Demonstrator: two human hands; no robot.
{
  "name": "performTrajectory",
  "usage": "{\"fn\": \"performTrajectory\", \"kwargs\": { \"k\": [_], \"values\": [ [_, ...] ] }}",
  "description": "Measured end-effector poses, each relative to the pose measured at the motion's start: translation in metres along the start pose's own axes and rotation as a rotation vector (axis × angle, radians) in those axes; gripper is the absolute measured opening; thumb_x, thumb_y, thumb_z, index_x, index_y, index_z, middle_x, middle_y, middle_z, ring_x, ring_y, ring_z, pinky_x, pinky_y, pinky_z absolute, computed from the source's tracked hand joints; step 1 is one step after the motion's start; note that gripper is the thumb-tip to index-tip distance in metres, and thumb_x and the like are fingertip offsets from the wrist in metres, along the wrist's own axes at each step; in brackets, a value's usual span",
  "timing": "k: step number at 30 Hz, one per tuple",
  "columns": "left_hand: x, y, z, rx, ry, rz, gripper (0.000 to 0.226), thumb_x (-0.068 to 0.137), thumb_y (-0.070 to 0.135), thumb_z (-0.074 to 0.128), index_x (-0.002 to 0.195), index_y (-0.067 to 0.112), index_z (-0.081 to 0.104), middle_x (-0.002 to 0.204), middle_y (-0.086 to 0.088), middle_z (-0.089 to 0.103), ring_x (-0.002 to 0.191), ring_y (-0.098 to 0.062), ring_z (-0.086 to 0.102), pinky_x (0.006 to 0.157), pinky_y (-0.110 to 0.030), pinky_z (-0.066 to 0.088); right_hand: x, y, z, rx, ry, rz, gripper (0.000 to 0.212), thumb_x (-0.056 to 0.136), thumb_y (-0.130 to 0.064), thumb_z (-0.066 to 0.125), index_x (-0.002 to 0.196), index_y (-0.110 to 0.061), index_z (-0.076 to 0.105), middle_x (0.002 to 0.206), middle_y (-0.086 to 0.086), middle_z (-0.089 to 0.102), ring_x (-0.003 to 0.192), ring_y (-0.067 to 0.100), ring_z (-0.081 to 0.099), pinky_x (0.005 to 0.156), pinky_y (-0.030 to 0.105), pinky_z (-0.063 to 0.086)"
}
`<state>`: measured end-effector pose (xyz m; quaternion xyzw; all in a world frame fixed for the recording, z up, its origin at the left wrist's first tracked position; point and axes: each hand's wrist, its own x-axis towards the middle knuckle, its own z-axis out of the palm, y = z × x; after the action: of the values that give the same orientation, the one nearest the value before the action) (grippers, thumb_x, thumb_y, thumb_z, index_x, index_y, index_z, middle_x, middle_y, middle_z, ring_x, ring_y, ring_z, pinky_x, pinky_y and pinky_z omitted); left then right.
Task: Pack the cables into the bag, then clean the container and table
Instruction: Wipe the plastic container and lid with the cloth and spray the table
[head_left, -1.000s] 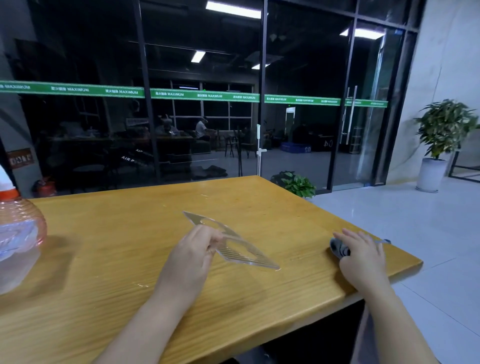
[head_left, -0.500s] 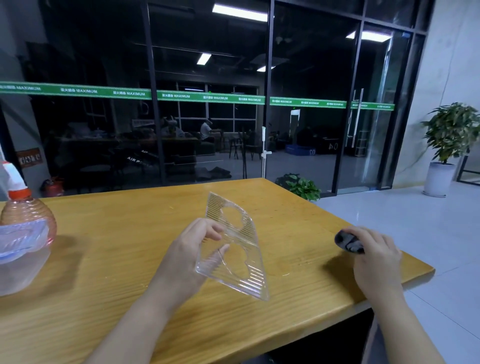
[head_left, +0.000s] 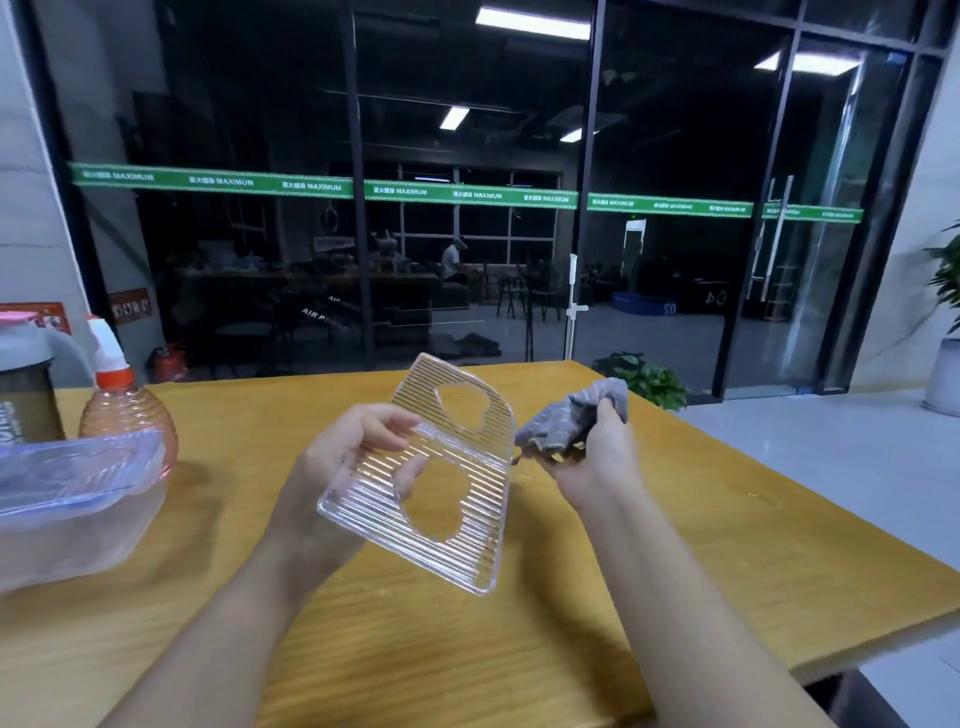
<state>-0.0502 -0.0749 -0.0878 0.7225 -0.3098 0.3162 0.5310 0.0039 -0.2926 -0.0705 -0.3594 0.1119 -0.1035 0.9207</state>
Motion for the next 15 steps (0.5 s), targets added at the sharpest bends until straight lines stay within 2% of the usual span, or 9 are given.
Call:
{"fn": "performTrajectory", "kwargs": {
  "k": [2, 5, 7, 9, 10, 12, 13, 15],
  "values": [
    [-0.002, -0.004, -0.006, -0.035, 0.023, 0.007, 0.017, 0.07, 0.029, 0.069, 0.079, 0.021, 0.056, 0.107, 0.007, 0.064, 0.1, -0.014, 0.062, 0.082, -0.019, 0.05, 0.0, 0.014, 0.013, 0.072, -0.067, 0.162, 0.031, 0.098, -0.042, 0.041, 0.106, -0.015, 0.055, 0.104, 0.01, 0.06, 0.094, 0.032, 0.062, 0.084, 0.051, 0.051],
    [-0.007, -0.016, -0.009, -0.091, 0.038, -0.02, 0.014, 0.071, 0.028, 0.069, 0.078, 0.026, 0.057, 0.112, 0.005, 0.064, 0.1, -0.018, 0.062, 0.086, -0.026, 0.051, -0.003, 0.031, 0.025, 0.117, -0.189, 0.319, 0.036, 0.096, -0.039, 0.044, 0.101, -0.006, 0.058, 0.103, 0.014, 0.063, 0.098, 0.032, 0.063, 0.093, 0.049, 0.047],
    [-0.01, -0.022, -0.011, -0.135, 0.054, -0.076, 0.015, 0.07, 0.028, 0.07, 0.078, 0.023, 0.058, 0.116, 0.002, 0.064, 0.102, -0.021, 0.062, 0.087, -0.03, 0.051, -0.004, 0.038, 0.026, 0.175, -0.272, 0.377, 0.042, 0.096, -0.044, 0.038, 0.113, -0.009, 0.054, 0.112, 0.019, 0.06, 0.106, 0.034, 0.059, 0.094, 0.048, 0.044],
    [-0.011, -0.024, -0.013, -0.145, 0.078, -0.107, 0.018, 0.068, 0.028, 0.07, 0.076, 0.02, 0.057, 0.117, 0.002, 0.064, 0.103, -0.02, 0.062, 0.087, -0.027, 0.05, -0.003, 0.038, 0.023, 0.256, -0.292, 0.4, 0.061, 0.097, -0.056, 0.025, 0.129, -0.009, 0.047, 0.132, 0.026, 0.051, 0.123, 0.042, 0.048, 0.092, 0.054, 0.04],
    [-0.011, -0.023, -0.013, -0.161, 0.087, -0.126, 0.019, 0.068, 0.028, 0.071, 0.075, 0.018, 0.057, 0.118, 0.003, 0.064, 0.103, -0.018, 0.063, 0.086, -0.025, 0.05, -0.003, 0.036, 0.021, 0.286, -0.289, 0.4, 0.064, 0.098, -0.054, 0.023, 0.133, -0.006, 0.044, 0.136, 0.027, 0.047, 0.125, 0.043, 0.045, 0.09, 0.056, 0.039],
    [-0.012, -0.022, -0.013, -0.225, 0.103, -0.171, 0.019, 0.067, 0.021, 0.074, 0.073, 0.014, 0.057, 0.116, 0.005, 0.066, 0.104, -0.016, 0.063, 0.082, -0.019, 0.05, -0.004, 0.034, 0.02, 0.335, -0.338, 0.396, 0.056, 0.102, -0.038, 0.031, 0.136, 0.005, 0.043, 0.129, 0.029, 0.052, 0.118, 0.045, 0.05, 0.087, 0.058, 0.04],
    [-0.013, -0.022, -0.012, -0.241, 0.103, -0.191, 0.019, 0.067, 0.017, 0.074, 0.073, 0.011, 0.057, 0.115, 0.005, 0.066, 0.104, -0.015, 0.064, 0.08, -0.017, 0.05, -0.004, 0.034, 0.02, 0.35, -0.378, 0.397, 0.05, 0.101, -0.03, 0.037, 0.134, 0.006, 0.045, 0.125, 0.032, 0.055, 0.113, 0.046, 0.053, 0.088, 0.059, 0.042],
    [-0.013, -0.018, -0.011, -0.237, 0.082, -0.202, 0.023, 0.064, 0.017, 0.075, 0.073, 0.006, 0.057, 0.111, 0.006, 0.068, 0.101, -0.012, 0.065, 0.078, -0.015, 0.05, -0.004, 0.037, 0.019, 0.337, -0.435, 0.418, 0.047, 0.097, -0.029, 0.048, 0.124, 0.009, 0.054, 0.122, 0.034, 0.056, 0.114, 0.048, 0.054, 0.099, 0.062, 0.037]
  ]
}}
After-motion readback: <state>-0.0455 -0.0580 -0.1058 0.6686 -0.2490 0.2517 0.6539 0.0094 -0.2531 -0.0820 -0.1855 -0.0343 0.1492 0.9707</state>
